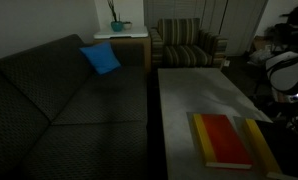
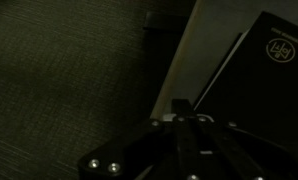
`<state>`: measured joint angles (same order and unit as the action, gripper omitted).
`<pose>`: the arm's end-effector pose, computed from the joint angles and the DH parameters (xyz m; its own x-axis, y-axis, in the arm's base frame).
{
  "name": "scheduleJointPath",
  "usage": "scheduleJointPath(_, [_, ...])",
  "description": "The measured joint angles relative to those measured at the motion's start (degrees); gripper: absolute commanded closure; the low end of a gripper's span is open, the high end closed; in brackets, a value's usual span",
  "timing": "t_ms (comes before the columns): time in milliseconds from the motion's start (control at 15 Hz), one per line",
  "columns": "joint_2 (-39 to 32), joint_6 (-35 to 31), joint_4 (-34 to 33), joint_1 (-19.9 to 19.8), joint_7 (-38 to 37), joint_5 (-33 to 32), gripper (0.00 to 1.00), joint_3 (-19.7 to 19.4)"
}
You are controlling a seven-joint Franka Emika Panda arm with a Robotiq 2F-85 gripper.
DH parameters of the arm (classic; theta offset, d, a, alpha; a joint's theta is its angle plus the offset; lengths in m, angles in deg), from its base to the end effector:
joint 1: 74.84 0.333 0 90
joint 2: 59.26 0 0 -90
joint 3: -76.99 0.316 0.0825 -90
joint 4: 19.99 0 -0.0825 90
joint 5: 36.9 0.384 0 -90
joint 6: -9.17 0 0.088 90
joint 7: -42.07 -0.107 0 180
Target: Move the black book closer to the red book
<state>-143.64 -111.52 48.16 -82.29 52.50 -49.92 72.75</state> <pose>0.5804 -0.1273 -0.1553 0.8146 0.1385 -0.5632 0.2171 -0.9733 0.0747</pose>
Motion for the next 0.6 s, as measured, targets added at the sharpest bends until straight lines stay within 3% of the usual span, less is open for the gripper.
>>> scheduleJointPath(600, [0.00,2.18,-0.02,0.01,9.53,0.00,1.00,2.33])
